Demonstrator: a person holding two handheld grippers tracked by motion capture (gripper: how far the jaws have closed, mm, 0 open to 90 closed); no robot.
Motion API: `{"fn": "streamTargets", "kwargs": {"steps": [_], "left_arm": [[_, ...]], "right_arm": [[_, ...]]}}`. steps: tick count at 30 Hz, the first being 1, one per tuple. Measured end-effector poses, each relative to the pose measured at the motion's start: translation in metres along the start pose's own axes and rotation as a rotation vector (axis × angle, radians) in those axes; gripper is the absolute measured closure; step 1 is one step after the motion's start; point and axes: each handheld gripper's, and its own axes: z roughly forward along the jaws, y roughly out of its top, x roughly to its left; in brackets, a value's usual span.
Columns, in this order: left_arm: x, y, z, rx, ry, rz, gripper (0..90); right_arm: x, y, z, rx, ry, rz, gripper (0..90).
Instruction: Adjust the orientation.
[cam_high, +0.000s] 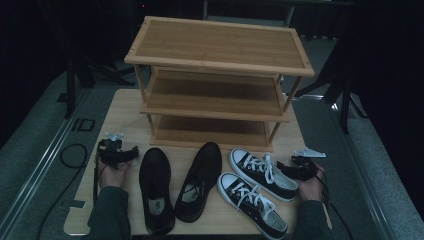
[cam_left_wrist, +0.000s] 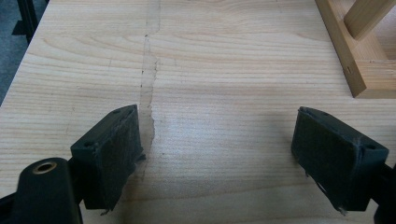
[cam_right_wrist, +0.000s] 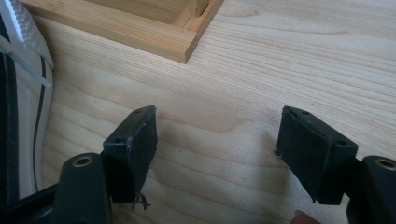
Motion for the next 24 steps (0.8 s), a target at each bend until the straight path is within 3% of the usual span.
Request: {"fn": "streamTargets", "kwargs": {"steps": [12, 14, 17, 21, 24], "left_arm": [[0.003, 0.002, -0.004, 0.033, -0.016, 0.018, 22.2], [0.005, 0.003, -0.006, 0.04, -0.021, 0.025, 25.0], [0.009, 0.002, -0.011, 0.046, -0.032, 0.03, 39.4], [0.012, 0.001, -0.017, 0.064, -0.062, 0.036, 43.8], [0.014, 0.002, -0.025, 0.044, -0.08, 0.037, 45.8]], "right_arm": [[0.0, 0.0, 0.0, 0.0, 0.0, 0.002, 28.5], [0.0, 0.0, 0.0, 0.0, 0.0, 0.002, 28.5], [0.0, 0.0, 0.0, 0.0, 0.0, 0.002, 28.5], [0.0, 0.0, 0.0, 0.0, 0.0, 0.002, 28.5], [0.0, 0.0, 0.0, 0.0, 0.0, 0.002, 28.5]]}}
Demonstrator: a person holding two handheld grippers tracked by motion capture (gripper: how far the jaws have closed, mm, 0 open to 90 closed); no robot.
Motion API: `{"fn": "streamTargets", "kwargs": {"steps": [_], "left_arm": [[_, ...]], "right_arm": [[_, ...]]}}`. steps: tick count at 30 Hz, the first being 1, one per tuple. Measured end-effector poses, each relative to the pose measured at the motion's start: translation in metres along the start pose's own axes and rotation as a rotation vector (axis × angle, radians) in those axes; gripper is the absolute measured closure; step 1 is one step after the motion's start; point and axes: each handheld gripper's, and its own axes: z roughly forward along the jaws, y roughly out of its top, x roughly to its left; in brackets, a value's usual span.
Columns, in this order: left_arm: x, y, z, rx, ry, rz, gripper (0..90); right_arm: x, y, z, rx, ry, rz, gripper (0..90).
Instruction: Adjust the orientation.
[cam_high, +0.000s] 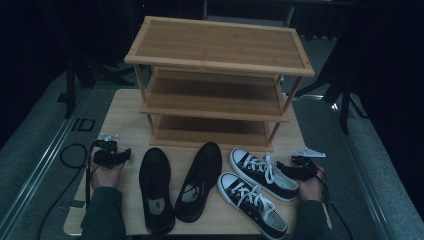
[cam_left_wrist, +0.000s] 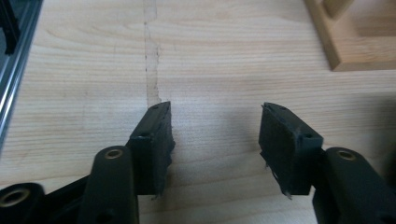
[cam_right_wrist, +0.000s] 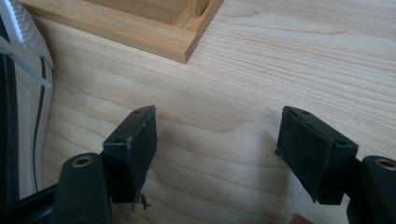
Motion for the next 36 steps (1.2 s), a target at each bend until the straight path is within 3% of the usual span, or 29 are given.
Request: {"fn": "streamTargets", "kwargs": {"steps": [10, 17, 21, 27, 36], "left_arm": [[-0.004, 0.001, -0.025, -0.039, -0.146, 0.025, 58.7], [-0.008, -0.001, -0.027, -0.029, -0.175, 0.034, 63.2], [-0.012, 0.001, -0.032, -0.032, -0.211, 0.051, 67.4], [-0.024, 0.009, -0.044, -0.026, -0.249, 0.101, 66.3], [-0.03, 0.018, -0.06, -0.022, -0.291, 0.131, 63.2]], "right_arm": [[0.0, 0.0, 0.0, 0.0, 0.0, -0.001, 28.5], [0.0, 0.0, 0.0, 0.0, 0.0, -0.001, 28.5], [0.0, 0.0, 0.0, -0.001, 0.0, 0.0, 28.5], [0.0, 0.0, 0.0, 0.0, 0.0, -0.001, 28.5], [0.0, 0.0, 0.0, 0.0, 0.0, -0.001, 28.5]]}}
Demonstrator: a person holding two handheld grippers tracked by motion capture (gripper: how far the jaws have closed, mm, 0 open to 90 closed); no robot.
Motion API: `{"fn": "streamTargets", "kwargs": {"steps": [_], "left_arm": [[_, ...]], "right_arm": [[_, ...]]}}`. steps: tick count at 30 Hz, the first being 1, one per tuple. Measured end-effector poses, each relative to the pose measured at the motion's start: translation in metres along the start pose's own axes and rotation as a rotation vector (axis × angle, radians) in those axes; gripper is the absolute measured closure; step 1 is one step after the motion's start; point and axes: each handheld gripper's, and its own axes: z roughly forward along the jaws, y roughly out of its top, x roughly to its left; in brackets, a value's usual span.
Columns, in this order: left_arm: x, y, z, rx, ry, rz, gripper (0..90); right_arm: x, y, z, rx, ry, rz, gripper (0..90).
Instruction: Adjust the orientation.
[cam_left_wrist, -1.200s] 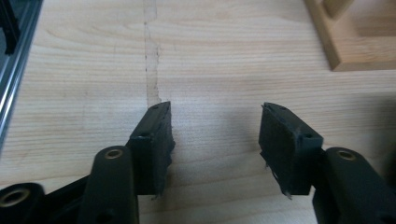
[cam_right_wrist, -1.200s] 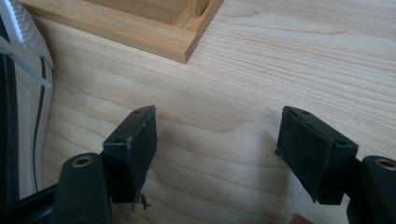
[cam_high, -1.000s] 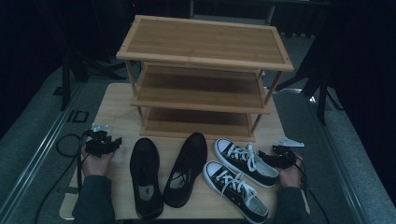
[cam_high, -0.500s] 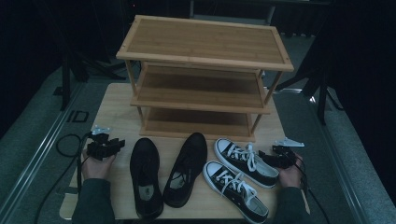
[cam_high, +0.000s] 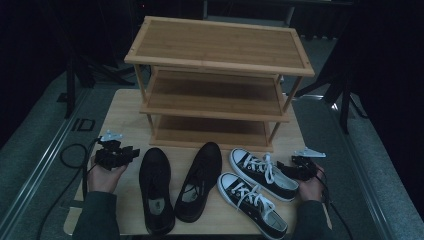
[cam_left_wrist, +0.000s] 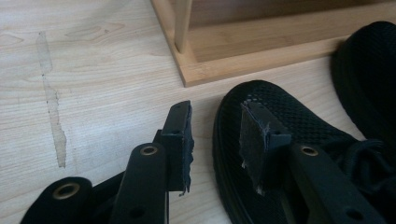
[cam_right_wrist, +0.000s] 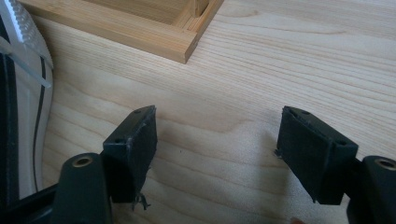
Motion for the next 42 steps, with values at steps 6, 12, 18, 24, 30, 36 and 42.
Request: {"fn": "streamTargets", "kwargs": {"steps": [6, 12, 18, 24, 30, 36, 42], "left_arm": [[-0.003, 0.007, -0.008, 0.009, -0.022, 0.014, 61.0], [-0.008, 0.013, -0.013, 0.021, -0.045, 0.035, 59.9], [-0.014, 0.018, -0.019, 0.042, -0.058, 0.067, 59.4], [-0.019, 0.022, -0.024, 0.055, -0.063, 0.09, 59.0], [-0.022, 0.025, -0.027, 0.082, -0.064, 0.112, 59.1], [-0.03, 0.029, -0.03, 0.114, -0.07, 0.154, 59.0], [-0.037, 0.031, -0.036, 0.13, -0.08, 0.176, 58.4]], "right_arm": [[0.0, 0.0, 0.0, 0.0, 0.0, 0.002, 28.5], [0.0, 0.0, 0.0, 0.0, 0.0, 0.0, 28.5], [0.0, 0.0, 0.0, 0.0, 0.0, 0.001, 28.5], [0.0, 0.0, 0.0, 0.0, 0.0, 0.001, 28.5], [0.0, 0.0, 0.0, 0.0, -0.002, 0.008, 28.5], [0.0, 0.0, 0.0, 0.0, -0.003, 0.007, 28.5], [0.0, 0.0, 0.0, 0.0, -0.003, 0.007, 28.5]]}}
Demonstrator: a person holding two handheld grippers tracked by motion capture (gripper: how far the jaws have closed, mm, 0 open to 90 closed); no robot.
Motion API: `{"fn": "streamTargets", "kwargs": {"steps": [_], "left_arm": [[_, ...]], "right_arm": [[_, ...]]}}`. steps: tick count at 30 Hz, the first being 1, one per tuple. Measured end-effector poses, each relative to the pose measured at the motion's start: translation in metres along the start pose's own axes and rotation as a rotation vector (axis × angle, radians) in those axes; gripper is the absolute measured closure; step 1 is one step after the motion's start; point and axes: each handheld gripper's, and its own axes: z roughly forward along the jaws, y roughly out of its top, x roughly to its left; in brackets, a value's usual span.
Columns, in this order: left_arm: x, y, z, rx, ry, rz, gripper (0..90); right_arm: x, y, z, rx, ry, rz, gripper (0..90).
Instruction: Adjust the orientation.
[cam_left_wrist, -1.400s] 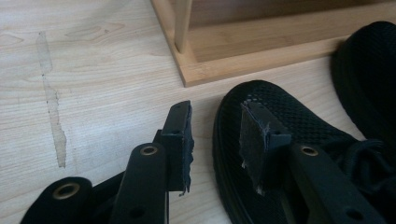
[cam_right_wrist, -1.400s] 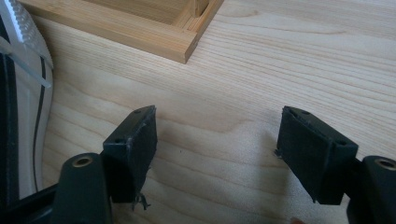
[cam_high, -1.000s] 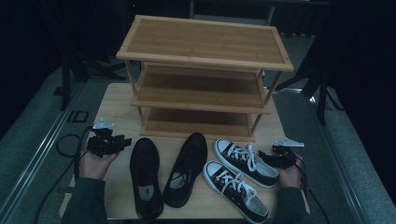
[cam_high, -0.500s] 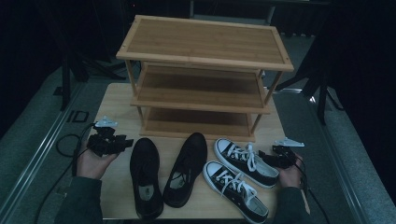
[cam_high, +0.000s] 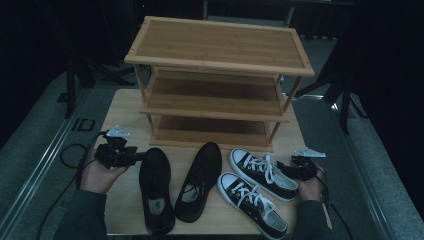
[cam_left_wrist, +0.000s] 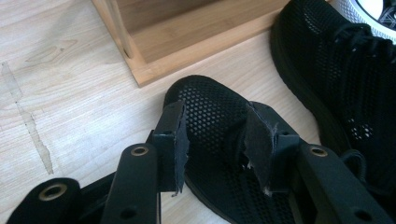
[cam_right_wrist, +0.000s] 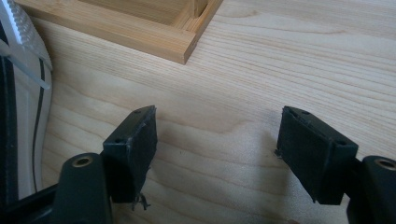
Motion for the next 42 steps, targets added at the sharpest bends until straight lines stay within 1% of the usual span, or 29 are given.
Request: {"fn": "streamTargets", "kwargs": {"steps": [4, 6, 10, 15, 19, 26, 27, 28, 29, 30, 32, 33, 34, 35, 36, 40, 42], "left_arm": [[-0.003, 0.001, -0.002, 0.008, -0.001, 0.006, 58.1], [-0.007, 0.002, -0.006, 0.026, -0.006, 0.018, 57.8], [-0.009, 0.002, -0.01, 0.029, -0.017, 0.024, 56.8], [-0.012, 0.002, -0.01, 0.042, -0.02, 0.029, 56.9], [-0.014, 0.001, -0.006, 0.061, -0.017, 0.043, 57.6], [-0.016, -0.001, 0.002, 0.094, -0.013, 0.061, 68.9], [-0.016, -0.001, 0.004, 0.102, -0.011, 0.065, 68.9], [-0.015, -0.002, 0.007, 0.117, 0.001, 0.072, 73.3], [-0.015, -0.002, 0.007, 0.117, 0.001, 0.072, 75.7], [-0.014, -0.003, 0.01, 0.131, 0.008, 0.074, 78.0], [-0.013, -0.004, 0.012, 0.143, 0.02, 0.08, 83.3], [-0.013, -0.004, 0.012, 0.143, 0.02, 0.08, 85.2], [-0.013, -0.005, 0.015, 0.158, 0.018, 0.087, 86.9], [-0.013, -0.005, 0.015, 0.158, 0.018, 0.087, 88.2], [-0.013, -0.006, 0.017, 0.168, 0.021, 0.093, 88.9], [-0.013, -0.007, 0.02, 0.182, 0.023, 0.093, 89.3], [-0.012, -0.008, 0.023, 0.2, 0.036, 0.096, 89.3]], "right_arm": [[0.0, 0.0, 0.0, 0.0, 0.0, 0.001, 28.5], [0.0, 0.0, 0.0, 0.0, 0.0, 0.0, 28.5], [0.0, 0.0, 0.0, 0.0, 0.0, 0.0, 28.5], [0.0, 0.0, 0.0, 0.0, 0.0, 0.0, 28.5], [0.0, 0.0, 0.0, 0.0, -0.001, 0.0, 28.5], [0.0, 0.0, 0.0, 0.0, 0.0, 0.0, 28.5], [0.0, 0.0, 0.0, 0.0, 0.0, 0.0, 28.5], [0.0, 0.0, 0.0, 0.0, 0.0, 0.0, 28.5], [0.0, 0.0, 0.0, 0.0, 0.0, 0.0, 28.5], [0.0, 0.0, 0.0, 0.0, 0.0, 0.001, 28.5], [0.0, 0.0, 0.0, 0.0, 0.0, 0.0, 28.5], [0.0, 0.0, 0.0, 0.0, 0.0, 0.0, 28.5], [0.0, 0.0, 0.0, 0.0, 0.0, 0.001, 28.5], [0.0, 0.0, 0.0, 0.0, 0.0, 0.0, 28.5], [0.0, 0.0, 0.0, 0.0, 0.0, 0.0, 28.5], [0.0, 0.0, 0.0, 0.0, 0.0, 0.0, 28.5], [0.0, 0.0, 0.0, 0.0, 0.0, 0.0, 28.5]]}}
